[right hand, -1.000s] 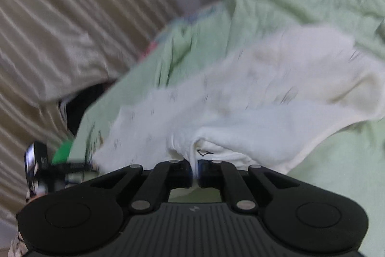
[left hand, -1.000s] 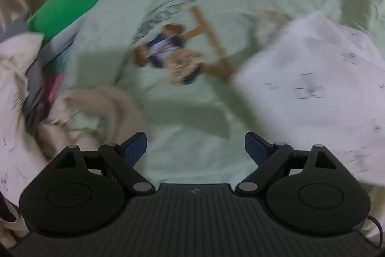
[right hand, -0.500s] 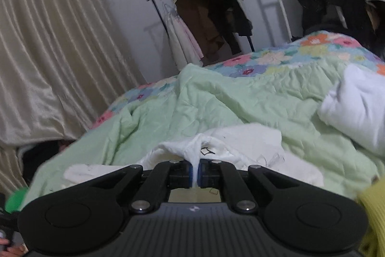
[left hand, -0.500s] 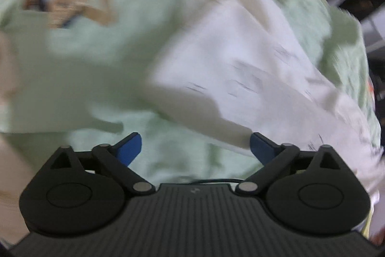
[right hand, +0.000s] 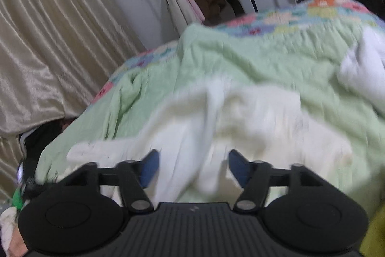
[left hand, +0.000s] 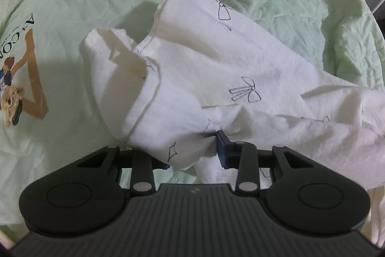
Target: Fold large clothes
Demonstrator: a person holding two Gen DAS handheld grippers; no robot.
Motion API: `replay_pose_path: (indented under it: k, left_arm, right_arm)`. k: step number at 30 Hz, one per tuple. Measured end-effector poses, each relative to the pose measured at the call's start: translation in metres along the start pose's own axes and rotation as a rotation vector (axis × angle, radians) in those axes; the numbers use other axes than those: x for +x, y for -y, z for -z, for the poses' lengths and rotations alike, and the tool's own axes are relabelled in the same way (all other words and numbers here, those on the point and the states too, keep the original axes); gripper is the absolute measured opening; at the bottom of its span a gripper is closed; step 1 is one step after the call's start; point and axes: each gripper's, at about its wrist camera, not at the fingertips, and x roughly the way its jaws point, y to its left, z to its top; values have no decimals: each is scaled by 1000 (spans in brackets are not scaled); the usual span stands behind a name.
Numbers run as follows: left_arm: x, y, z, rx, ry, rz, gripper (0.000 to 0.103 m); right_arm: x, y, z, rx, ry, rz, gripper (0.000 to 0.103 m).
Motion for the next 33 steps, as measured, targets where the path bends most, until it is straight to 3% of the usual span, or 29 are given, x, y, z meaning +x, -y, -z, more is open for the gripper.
replay_pose_path:
  k: [2, 5, 6, 8, 9, 10, 11, 12, 16, 18, 23, 25, 28, 30, 33]
  left_arm:
    - [1, -4, -3, -4, 4, 12, 35]
    - [-7, -14, -1, -28, 10, 45, 35]
    - [-11, -18, 0, -33, 13, 53, 38]
    - [-29, -30, 4, -55, 16, 75, 48]
    - [-37, -37, 6, -68, 21, 83, 60]
    - [-44, -43, 8, -83, 27, 89, 69]
    - [-52, -49, 11, -105, 38, 89, 86]
    - [-59, -56, 14, -126, 48, 89, 94]
    - [-88, -72, 28, -193, 87, 82, 94]
    - [-93, -73, 36, -216, 68, 94, 95]
    - [-100, -81, 63, -380, 45, 144, 95]
    - [-102, -76, 76, -431, 39, 173, 97]
    - [-96, -44, 84, -391, -36, 269, 97]
    - [-96, -25, 82, -352, -42, 311, 97]
    - [-115, 27, 74, -168, 53, 319, 97]
  right_arm:
    - [6, -15, 25, -15, -74, -64, 71]
    - [35, -34, 35, -64, -140, -95, 71]
    - [43, -36, 34, -64, -147, -109, 63]
    - [58, -41, 32, -64, -160, -135, 15]
    - [66, -43, 31, -64, -166, -149, 3]
    - [64, -44, 28, -51, -154, -178, 3]
    - [55, -43, 24, -35, -128, -219, 3]
    - [43, -42, 19, -9, -104, -260, 3]
    - [4, -35, -7, 112, -37, -408, 3]
    - [-16, -31, -26, 167, -2, -470, 3]
    - [-49, -26, -63, 257, 42, -581, 3]
    - [-58, -27, -78, 267, 45, -580, 3]
    - [-68, -36, -89, 219, 70, -521, 3]
    - [-65, -44, -92, 176, 81, -472, 3]
    - [-57, -45, -98, 181, 70, -459, 3]
